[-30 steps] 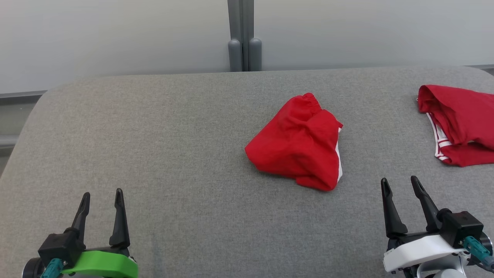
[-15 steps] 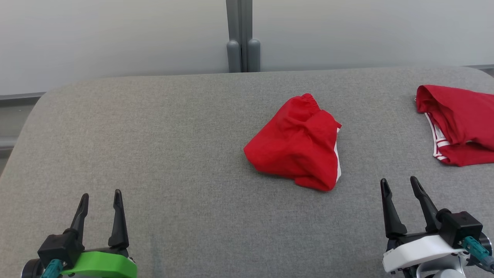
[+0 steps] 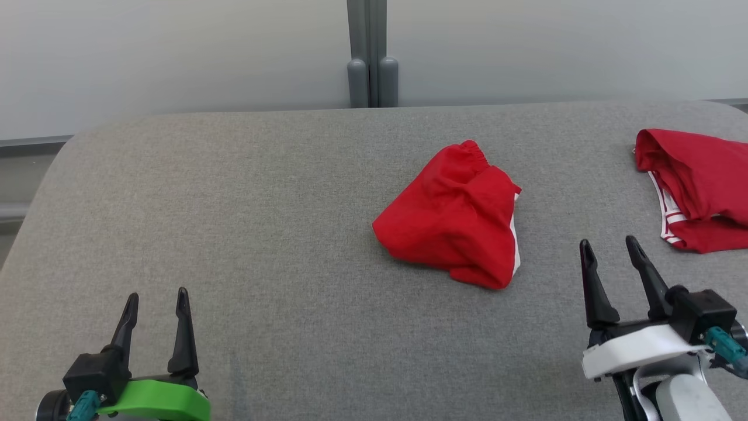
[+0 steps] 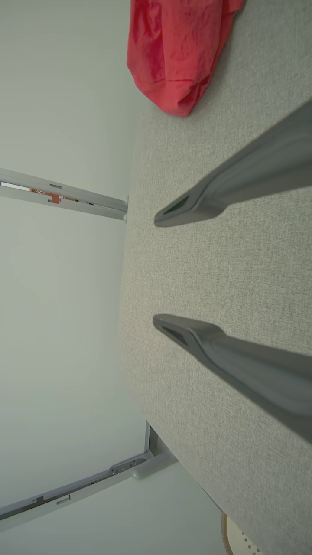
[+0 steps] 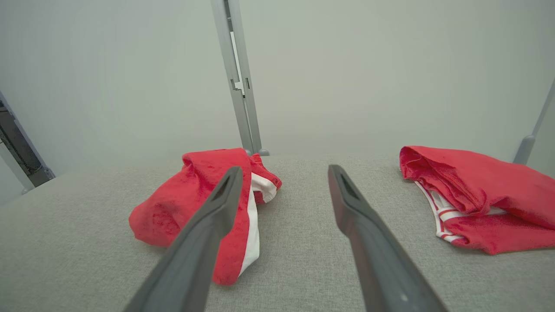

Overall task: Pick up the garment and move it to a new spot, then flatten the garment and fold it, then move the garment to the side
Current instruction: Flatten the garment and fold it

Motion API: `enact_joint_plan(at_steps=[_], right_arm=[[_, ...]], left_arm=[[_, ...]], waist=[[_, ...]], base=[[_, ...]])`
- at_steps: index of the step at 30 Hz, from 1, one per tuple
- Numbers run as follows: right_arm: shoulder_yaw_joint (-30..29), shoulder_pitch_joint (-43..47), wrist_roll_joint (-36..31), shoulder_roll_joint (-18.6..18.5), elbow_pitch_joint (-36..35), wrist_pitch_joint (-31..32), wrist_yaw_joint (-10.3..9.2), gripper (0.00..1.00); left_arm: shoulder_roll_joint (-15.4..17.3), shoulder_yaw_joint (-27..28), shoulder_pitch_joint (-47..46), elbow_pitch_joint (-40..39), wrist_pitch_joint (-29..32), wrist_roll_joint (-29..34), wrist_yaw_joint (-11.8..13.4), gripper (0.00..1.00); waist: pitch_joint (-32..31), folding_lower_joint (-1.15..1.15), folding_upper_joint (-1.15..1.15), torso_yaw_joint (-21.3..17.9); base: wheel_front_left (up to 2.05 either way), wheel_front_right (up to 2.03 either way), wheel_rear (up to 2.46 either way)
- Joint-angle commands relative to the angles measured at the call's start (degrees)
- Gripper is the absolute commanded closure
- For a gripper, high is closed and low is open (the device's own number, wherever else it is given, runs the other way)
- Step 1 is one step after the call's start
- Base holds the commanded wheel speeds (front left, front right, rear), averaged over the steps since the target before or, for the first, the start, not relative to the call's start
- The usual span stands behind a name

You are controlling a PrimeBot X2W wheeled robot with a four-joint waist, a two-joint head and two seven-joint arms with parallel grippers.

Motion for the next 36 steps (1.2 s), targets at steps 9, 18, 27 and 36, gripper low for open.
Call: enact_joint_plan(at_steps=[9,18,27,36], right_arm=[[1.93,-14.08,0.0,-4.27,6.6,2.45,-0.12,0.0],[4.21,-27.38,1.07,-7.94,17.38,5.04,-0.12,0.0],[5.66,-34.48,2.8,-8.59,30.5,5.84,-0.12,0.0],[7.44,-35.78,6.83,-5.89,41.46,4.03,-0.12,0.0]], left_arm=[[-0.35,-1.7,-3.57,0.25,-0.17,0.78,-0.36,0.0],[-1.12,-3.76,-6.42,1.25,-0.17,0.35,-0.41,0.0],[-1.49,-5.36,-8.99,1.71,-0.17,0.14,-0.47,0.0],[-1.73,-5.75,-10.73,2.26,-0.17,0.38,-0.51,0.0]], waist=[[4.06,0.0,0.0,1.97],[8.26,0.0,0.0,5.01],[11.7,0.0,0.0,7.74],[13.54,0.0,0.0,8.67]], base=[[0.0,0.0,0.0],[0.0,0.0,0.0],[0.0,0.0,0.0],[0.0,0.0,0.0]])
